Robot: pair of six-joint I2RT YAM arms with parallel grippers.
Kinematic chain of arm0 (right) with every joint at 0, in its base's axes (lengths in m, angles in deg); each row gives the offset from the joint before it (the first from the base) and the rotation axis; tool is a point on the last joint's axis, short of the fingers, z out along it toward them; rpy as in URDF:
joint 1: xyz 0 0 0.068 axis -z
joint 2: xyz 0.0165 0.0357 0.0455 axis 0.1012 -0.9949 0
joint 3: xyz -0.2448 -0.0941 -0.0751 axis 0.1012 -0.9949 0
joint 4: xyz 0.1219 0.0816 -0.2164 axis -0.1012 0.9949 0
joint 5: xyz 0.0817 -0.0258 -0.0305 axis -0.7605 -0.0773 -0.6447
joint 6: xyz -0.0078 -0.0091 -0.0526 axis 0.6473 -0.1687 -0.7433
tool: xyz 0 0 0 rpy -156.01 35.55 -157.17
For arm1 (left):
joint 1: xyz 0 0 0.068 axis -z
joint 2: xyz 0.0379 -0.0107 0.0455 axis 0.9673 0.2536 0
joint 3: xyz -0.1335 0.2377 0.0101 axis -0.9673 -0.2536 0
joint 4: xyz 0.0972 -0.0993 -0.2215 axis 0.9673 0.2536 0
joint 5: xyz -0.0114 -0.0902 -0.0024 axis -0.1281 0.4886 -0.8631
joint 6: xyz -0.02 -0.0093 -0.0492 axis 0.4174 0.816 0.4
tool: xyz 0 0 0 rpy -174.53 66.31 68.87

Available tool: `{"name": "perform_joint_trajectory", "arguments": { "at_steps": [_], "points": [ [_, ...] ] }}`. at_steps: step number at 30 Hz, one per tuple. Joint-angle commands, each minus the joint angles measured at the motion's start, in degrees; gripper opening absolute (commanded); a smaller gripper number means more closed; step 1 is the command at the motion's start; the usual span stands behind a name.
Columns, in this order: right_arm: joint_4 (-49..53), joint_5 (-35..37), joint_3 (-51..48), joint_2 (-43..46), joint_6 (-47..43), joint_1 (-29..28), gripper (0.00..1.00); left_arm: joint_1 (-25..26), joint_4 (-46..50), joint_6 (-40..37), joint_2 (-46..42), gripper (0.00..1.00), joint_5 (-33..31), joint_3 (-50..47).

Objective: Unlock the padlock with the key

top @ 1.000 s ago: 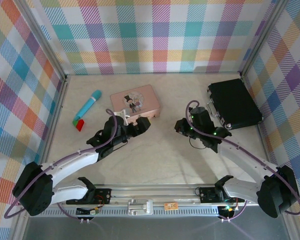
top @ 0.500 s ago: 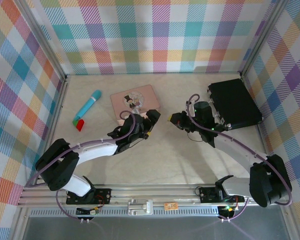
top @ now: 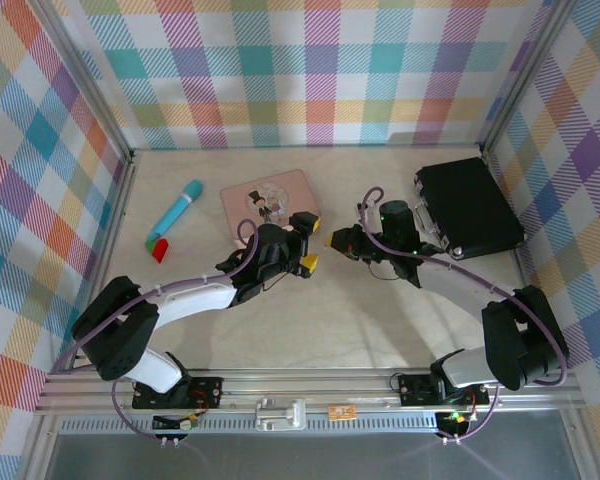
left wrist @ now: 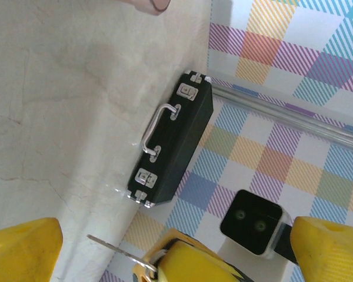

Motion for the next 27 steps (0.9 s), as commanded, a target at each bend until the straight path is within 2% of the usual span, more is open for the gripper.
{"name": "perform_joint_trajectory", "arguments": {
  "at_steps": [1,9,17,21,27],
  "points": [
    [1.0,-3.0,2.3,0.6,-4.4,0.2,0.0,0.9,-3.2,5.3,1.8,0.99,2.5,-1.0],
    [-0.8,-6.6,1.9,-0.5,-5.0,0.0,0.0,0.9,-8.2,8.3,2.9,0.98,1.1,-3.7],
    [-1.6,-7.5,2.6,-3.2,-6.0,-2.6,0.0,0.9,-14.9,11.9,6.2,0.95,3.6,-2.5],
    [-2.6,-8.1,3.2,-5.3,-5.9,-3.5,0.0,0.8,-14.4,12.0,5.8,0.94,3.2,-2.7],
    [0.5,-7.1,3.8,-4.5,-8.0,-3.4,0.0,0.0,-12.7,11.9,3.0,0.87,0.6,-5.6]
  ]
}}
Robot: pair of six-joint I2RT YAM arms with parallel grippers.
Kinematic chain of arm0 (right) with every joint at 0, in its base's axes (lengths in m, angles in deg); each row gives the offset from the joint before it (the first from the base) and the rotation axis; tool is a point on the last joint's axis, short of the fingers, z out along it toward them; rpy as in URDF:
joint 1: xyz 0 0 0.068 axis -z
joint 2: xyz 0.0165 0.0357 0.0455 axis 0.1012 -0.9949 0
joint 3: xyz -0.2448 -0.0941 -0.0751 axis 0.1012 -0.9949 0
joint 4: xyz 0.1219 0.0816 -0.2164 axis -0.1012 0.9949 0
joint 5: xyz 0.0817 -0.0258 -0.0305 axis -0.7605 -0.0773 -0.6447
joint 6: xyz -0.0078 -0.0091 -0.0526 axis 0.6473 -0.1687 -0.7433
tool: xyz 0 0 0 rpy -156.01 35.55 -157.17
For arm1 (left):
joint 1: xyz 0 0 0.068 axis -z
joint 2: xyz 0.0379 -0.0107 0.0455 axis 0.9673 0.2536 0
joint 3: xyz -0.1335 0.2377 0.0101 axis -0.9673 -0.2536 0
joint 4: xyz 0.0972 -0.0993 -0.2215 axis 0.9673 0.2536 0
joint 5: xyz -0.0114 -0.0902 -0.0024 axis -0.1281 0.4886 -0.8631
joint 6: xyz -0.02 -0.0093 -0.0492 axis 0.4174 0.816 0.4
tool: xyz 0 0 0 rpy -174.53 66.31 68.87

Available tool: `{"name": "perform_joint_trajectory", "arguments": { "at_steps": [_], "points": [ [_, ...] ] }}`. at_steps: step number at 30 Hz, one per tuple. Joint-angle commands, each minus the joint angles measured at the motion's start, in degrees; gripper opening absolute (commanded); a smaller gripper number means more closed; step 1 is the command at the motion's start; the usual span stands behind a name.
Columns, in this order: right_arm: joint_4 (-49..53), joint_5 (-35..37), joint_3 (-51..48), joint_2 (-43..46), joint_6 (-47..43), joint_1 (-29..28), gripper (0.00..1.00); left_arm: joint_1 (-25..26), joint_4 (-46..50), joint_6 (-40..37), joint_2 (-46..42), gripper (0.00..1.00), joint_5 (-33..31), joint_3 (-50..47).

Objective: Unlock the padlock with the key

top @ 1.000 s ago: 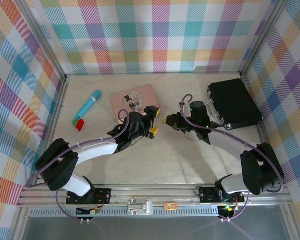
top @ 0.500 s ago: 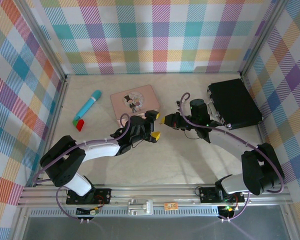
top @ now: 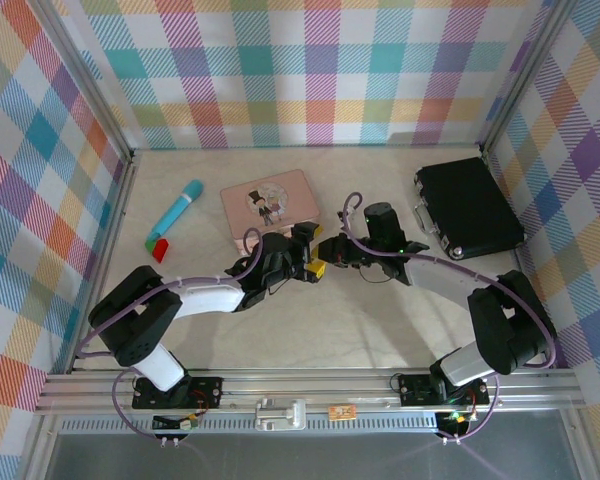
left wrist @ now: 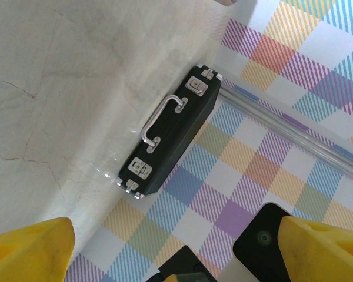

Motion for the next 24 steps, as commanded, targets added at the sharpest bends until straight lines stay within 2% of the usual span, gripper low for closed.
{"name": "perform_joint_trajectory", "arguments": {
  "at_steps": [1,9,16,22,24],
  "points": [
    [1.5,-0.3,2.1,1.3,-2.9,0.0,0.0,-0.3,-1.6,1.7,-2.7,0.85,-1.4,-1.9],
    [3.7,1.7,0.7,3.1,-4.6,-0.1,0.0,-1.4,-2.3,0.6,-2.6,0.59,-0.5,-1.9],
    [3.3,2.1,0.1,3.9,-4.7,0.0,0.0,-1.9,-1.5,0.2,-3.6,0.52,-1.4,-3.6],
    [2.7,1.5,0.3,3.0,-4.7,0.0,0.0,-2.2,-1.9,-0.5,-3.4,0.25,-0.6,-3.3],
    [2.4,1.4,0.2,2.6,-4.6,0.0,0.0,-2.2,-2.4,-0.6,-3.1,0.21,-0.3,-3.1]
  ]
}}
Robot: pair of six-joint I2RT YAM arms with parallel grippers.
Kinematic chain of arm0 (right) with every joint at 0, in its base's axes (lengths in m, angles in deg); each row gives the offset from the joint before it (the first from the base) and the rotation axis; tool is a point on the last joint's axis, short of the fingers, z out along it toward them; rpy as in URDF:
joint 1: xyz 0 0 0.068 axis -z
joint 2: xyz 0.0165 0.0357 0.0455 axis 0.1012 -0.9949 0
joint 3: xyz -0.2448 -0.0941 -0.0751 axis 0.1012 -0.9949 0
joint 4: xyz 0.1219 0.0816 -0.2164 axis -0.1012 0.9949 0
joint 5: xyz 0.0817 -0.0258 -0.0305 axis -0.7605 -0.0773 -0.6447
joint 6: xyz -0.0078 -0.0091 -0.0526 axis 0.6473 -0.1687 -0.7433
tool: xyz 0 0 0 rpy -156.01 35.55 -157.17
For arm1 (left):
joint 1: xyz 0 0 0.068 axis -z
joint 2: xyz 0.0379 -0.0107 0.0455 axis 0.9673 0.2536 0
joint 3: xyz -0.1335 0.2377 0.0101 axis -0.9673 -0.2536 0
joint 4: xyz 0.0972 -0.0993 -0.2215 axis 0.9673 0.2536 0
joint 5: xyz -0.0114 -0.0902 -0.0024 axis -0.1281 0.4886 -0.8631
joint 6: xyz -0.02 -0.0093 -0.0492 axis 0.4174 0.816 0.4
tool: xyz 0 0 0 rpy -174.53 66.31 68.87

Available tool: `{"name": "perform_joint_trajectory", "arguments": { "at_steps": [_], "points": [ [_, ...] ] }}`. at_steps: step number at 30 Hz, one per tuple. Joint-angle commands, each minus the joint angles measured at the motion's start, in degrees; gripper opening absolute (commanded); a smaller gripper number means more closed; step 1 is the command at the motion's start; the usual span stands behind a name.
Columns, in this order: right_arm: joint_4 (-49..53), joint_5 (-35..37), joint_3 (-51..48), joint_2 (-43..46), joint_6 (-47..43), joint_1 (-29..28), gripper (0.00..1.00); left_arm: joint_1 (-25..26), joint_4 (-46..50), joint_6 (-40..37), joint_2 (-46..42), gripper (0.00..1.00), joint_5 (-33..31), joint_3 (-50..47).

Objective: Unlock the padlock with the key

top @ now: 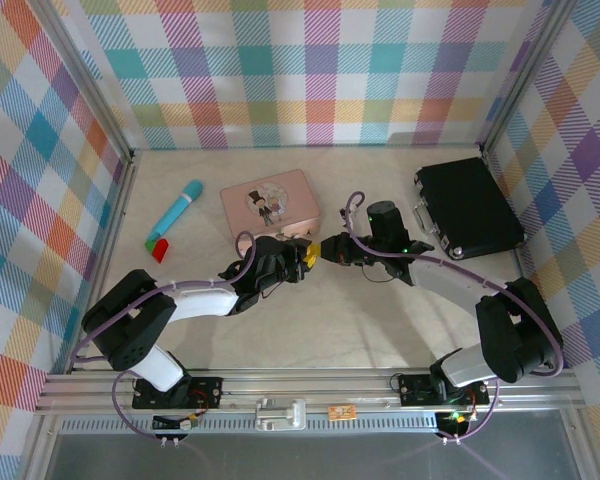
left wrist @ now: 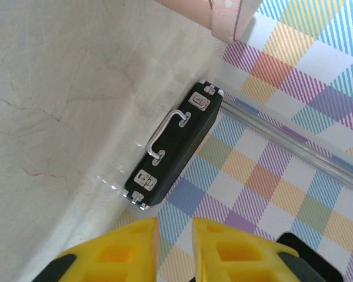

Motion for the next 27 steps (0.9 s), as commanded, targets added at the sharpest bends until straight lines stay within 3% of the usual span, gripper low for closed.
{"name": "perform_joint_trajectory", "arguments": {
  "at_steps": [1,4,7,8,10,11,14,19,23,27],
  "points": [
    [-0.8,-0.8,-0.2,-0.3,-1.1,0.0,0.0,-0.4,-2.5,0.3,-1.0,0.2,0.5,0.1],
    [-0.9,-0.5,-0.3,-0.3,-1.3,0.0,0.0,-0.4,-3.1,-0.1,-0.9,0.0,0.6,-0.2],
    [0.4,0.4,0.5,0.4,-2.2,0.1,0.0,-1.0,-3.1,-2.7,-1.4,0.0,0.4,0.0],
    [1.5,1.1,1.0,0.9,-2.5,0.1,0.06,-1.3,-2.5,-4.6,-1.8,0.0,0.2,0.3],
    [3.4,3.7,1.5,2.7,-2.8,0.2,0.39,-2.6,0.3,-12.6,-3.4,0.0,0.0,1.6],
    [3.8,5.2,1.4,3.8,-2.7,0.2,0.48,-3.3,1.5,-17.7,-4.3,0.0,0.5,2.4],
    [3.9,9.3,0.0,7.8,-1.9,0.2,0.59,-5.3,7.5,-35.7,-7.9,0.0,0.8,5.8],
    [-0.8,9.6,-2.9,11.9,0.7,0.2,0.59,-5.5,17.1,-65.7,-14.8,0.0,1.4,11.0],
    [-13.6,5.7,-7.1,12.2,4.0,0.1,0.53,-5.5,16.8,-77.5,-18.8,0.0,4.3,10.9],
    [-26.7,1.6,-9.4,10.3,7.1,-0.3,0.5,-5.6,15.8,-81.9,-20.5,0.0,8.5,10.7]
  ]
}}
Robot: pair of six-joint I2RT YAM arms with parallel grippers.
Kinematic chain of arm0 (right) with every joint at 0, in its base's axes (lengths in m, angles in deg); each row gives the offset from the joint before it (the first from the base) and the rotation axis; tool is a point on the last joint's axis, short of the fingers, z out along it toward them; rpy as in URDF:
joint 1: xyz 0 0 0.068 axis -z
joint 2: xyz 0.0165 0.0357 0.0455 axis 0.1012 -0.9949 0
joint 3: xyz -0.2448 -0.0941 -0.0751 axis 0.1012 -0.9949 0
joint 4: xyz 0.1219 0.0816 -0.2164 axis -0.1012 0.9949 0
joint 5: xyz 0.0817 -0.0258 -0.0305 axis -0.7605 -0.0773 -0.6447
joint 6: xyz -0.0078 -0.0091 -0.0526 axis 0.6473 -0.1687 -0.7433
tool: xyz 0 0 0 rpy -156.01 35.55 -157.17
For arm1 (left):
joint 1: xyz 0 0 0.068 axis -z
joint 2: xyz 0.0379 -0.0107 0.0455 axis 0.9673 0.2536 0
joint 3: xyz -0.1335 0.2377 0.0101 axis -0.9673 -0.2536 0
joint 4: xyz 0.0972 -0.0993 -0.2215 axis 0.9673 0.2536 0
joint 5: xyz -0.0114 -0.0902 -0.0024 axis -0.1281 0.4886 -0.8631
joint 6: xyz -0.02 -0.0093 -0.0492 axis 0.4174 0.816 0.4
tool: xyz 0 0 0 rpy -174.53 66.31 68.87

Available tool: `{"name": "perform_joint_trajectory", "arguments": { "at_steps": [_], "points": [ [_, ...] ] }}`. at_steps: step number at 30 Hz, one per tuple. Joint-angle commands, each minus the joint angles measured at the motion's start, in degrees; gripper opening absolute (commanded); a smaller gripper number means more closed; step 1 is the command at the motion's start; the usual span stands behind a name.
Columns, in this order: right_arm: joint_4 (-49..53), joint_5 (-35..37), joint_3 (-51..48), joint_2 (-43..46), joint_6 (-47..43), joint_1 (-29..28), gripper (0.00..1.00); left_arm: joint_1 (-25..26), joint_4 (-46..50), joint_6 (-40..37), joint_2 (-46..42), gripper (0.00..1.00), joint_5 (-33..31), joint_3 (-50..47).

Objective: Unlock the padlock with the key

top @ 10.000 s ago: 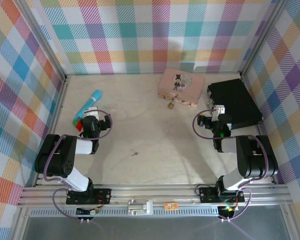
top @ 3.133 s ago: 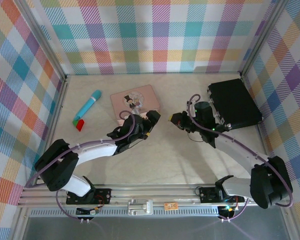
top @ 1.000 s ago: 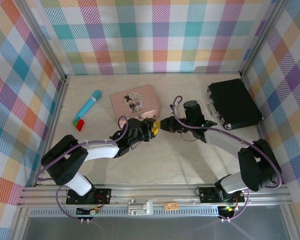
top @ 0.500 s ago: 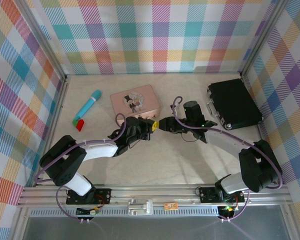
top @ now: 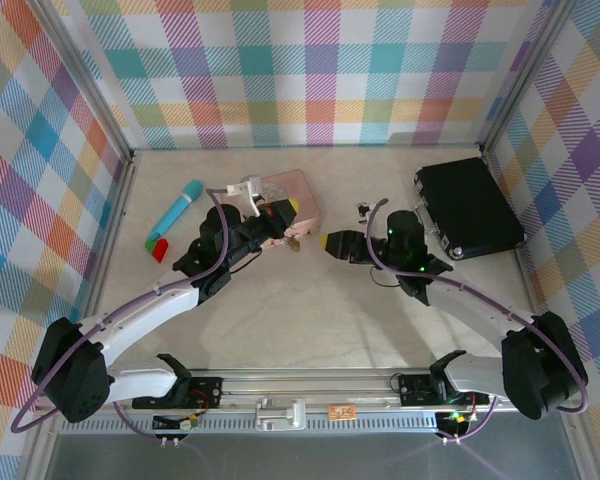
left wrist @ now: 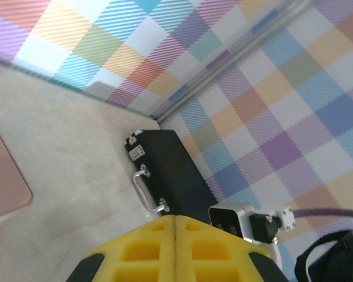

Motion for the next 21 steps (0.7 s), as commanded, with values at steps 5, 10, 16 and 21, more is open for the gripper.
{"name": "perform_joint_trajectory", "arguments": {
  "at_steps": [5,10,16,21],
  "points": [
    [-24.7,-7.4,-0.6,-4.0,4.3,-2.0,0.47,0.1,-3.1,-9.5,-0.5,0.0,7.5,-0.9],
    [-30.3,-7.8,0.0,-6.6,4.8,-4.1,0.42,0.1,-9.7,-5.8,1.5,0.0,11.4,-1.8],
    [-34.9,-9.3,0.9,-9.3,6.0,-5.3,0.34,0.1,-14.3,-2.5,2.7,0.0,12.8,-2.9],
    [-34.8,-8.9,0.7,-9.1,5.5,-5.4,0.31,0.1,-16.1,-1.0,2.7,0.0,13.3,-4.3]
  ]
}}
